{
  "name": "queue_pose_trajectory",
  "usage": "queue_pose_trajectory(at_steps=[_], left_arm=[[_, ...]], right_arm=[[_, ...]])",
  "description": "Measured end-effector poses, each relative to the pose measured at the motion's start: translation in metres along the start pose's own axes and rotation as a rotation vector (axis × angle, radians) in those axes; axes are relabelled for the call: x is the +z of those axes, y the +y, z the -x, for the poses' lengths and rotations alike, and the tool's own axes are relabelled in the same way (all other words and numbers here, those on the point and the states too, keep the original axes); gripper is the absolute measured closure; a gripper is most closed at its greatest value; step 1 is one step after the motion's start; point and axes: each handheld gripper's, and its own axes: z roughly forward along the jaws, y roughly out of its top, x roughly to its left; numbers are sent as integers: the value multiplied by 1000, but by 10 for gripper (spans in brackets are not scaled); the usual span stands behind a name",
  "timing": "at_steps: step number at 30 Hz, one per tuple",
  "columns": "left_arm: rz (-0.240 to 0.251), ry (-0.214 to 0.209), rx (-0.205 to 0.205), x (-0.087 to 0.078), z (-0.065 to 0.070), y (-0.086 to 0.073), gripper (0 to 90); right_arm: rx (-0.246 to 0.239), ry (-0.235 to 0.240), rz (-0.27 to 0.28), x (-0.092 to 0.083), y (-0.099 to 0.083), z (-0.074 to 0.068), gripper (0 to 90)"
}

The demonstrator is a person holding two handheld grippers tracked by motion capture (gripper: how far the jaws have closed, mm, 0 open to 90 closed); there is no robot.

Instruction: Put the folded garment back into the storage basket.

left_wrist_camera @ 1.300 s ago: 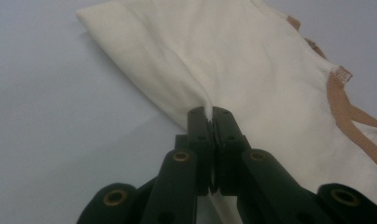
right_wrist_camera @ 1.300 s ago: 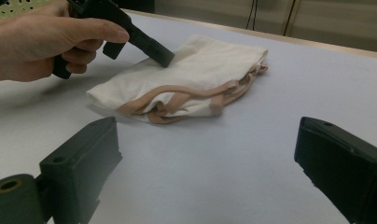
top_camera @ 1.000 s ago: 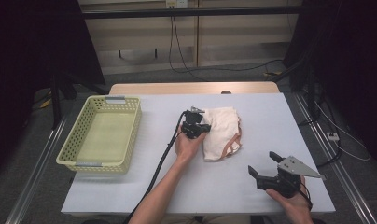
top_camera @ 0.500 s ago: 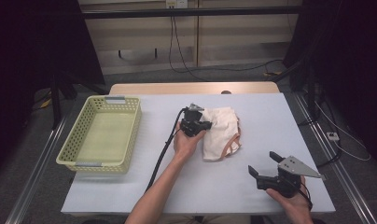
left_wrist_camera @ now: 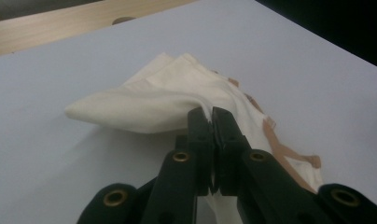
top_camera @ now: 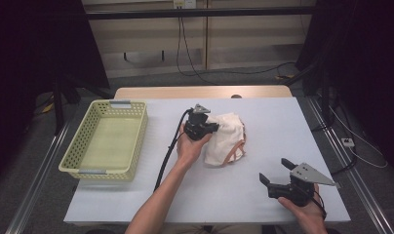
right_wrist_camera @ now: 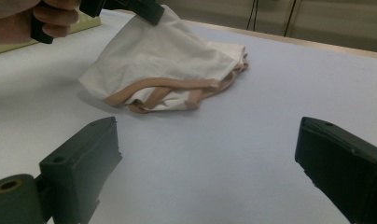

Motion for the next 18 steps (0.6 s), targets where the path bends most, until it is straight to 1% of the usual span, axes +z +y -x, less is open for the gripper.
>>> queue_pose_trajectory(at_steps=[3, 4, 8, 10, 14, 18], left_arm=[[13, 8, -2, -5, -1, 2, 877], [8, 10, 6, -6, -2, 3, 877], [16, 10, 14, -12, -4, 5, 877], [15, 15, 31, -15, -4, 6, 877], [38, 18, 30, -22, -5, 9, 877], [51, 23, 41, -30, -4, 12, 877]], right_arm=[[2, -1, -1, 0, 0, 0, 63], [1, -1, -1, 0, 0, 0, 64], [-1, 3, -1, 0, 0, 0, 65], [0, 2, 0, 0, 0, 0, 64], [1, 2, 0, 0, 0, 0, 64], [0, 0, 2, 0, 0, 0, 61]])
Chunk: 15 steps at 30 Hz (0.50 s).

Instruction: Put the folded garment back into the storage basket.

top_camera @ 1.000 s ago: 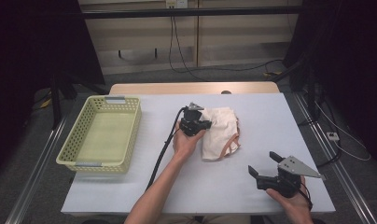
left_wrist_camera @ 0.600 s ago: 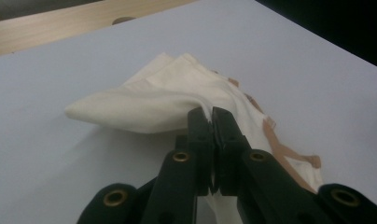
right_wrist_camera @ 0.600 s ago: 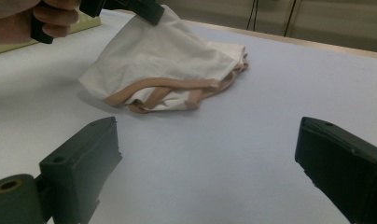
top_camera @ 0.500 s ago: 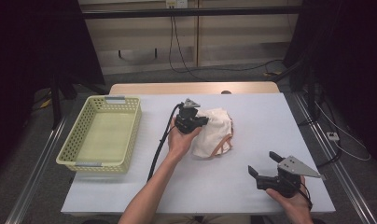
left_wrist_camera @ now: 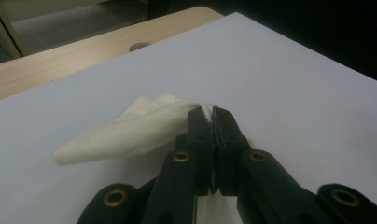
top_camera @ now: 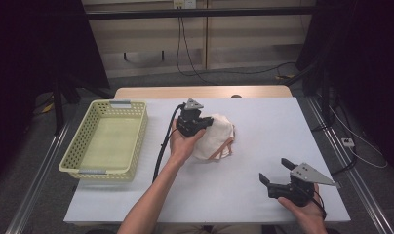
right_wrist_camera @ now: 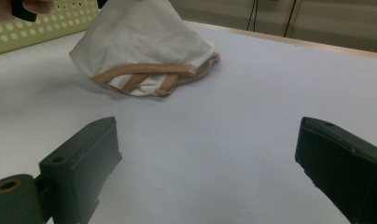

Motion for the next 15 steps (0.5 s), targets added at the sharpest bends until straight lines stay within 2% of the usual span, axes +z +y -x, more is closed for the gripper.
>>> queue_pose_trajectory(at_steps=[6, 15], left_arm=[[21, 19, 32, -12, 2, 5, 877], [41, 32, 45, -25, 1, 9, 877]], right_arm=[[-2, -3, 7, 0, 0, 0, 55], [-1, -5, 9, 0, 0, 0, 54]])
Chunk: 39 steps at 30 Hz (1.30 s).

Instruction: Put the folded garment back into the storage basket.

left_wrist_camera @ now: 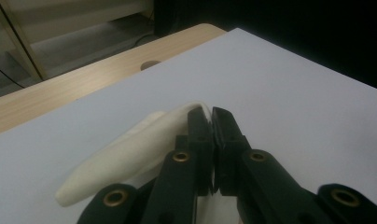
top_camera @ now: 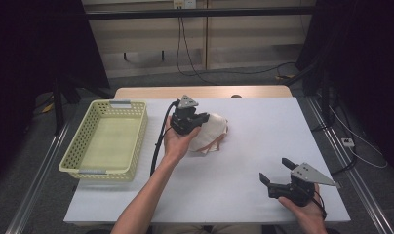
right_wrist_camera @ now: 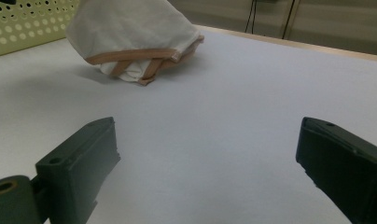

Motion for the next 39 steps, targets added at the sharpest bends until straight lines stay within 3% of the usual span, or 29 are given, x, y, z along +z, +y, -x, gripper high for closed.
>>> queue_pose_trajectory(at_steps=[10, 14, 20, 39], left_arm=[[24, 20, 29, -17, -1, 5, 877], [42, 22, 20, -26, -1, 6, 877], [68, 47, 76, -42, 4, 10, 877], [116, 70, 77, -76, -3, 12, 877]], right_arm=[[-1, 4, 1, 0, 0, 0, 50], [-2, 6, 3, 0, 0, 0, 49], [0, 5, 4, 0, 0, 0, 49], [-4, 10, 6, 0, 0, -1, 37]])
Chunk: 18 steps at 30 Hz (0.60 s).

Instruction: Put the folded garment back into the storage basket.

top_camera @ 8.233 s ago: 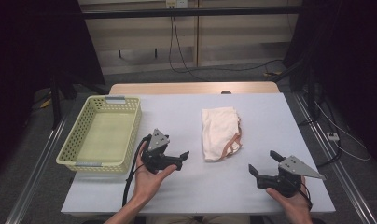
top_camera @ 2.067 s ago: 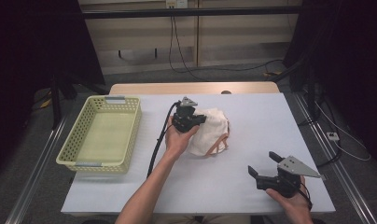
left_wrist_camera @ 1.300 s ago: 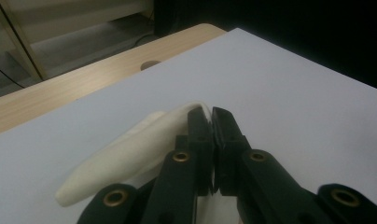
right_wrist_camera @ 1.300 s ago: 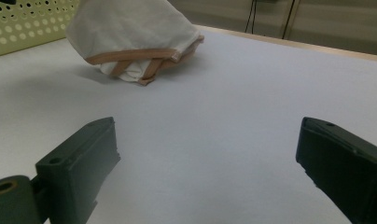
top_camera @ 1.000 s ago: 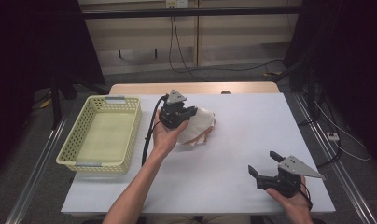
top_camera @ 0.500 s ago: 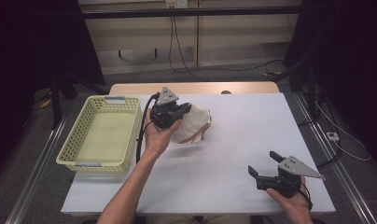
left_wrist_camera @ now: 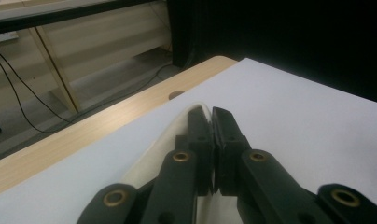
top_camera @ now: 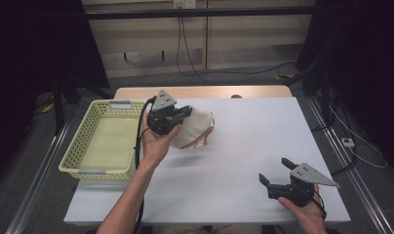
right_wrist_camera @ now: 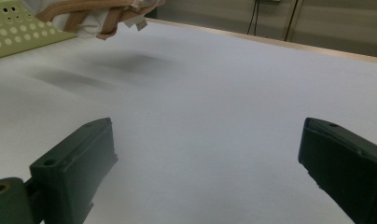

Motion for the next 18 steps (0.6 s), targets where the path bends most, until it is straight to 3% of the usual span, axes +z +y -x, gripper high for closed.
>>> queue_pose_trajectory(at_steps=[18], left_arm=[[17, 42, -4, -34, -15, -1, 877]], right_arm=[[2, -6, -2, -1, 0, 0, 37]])
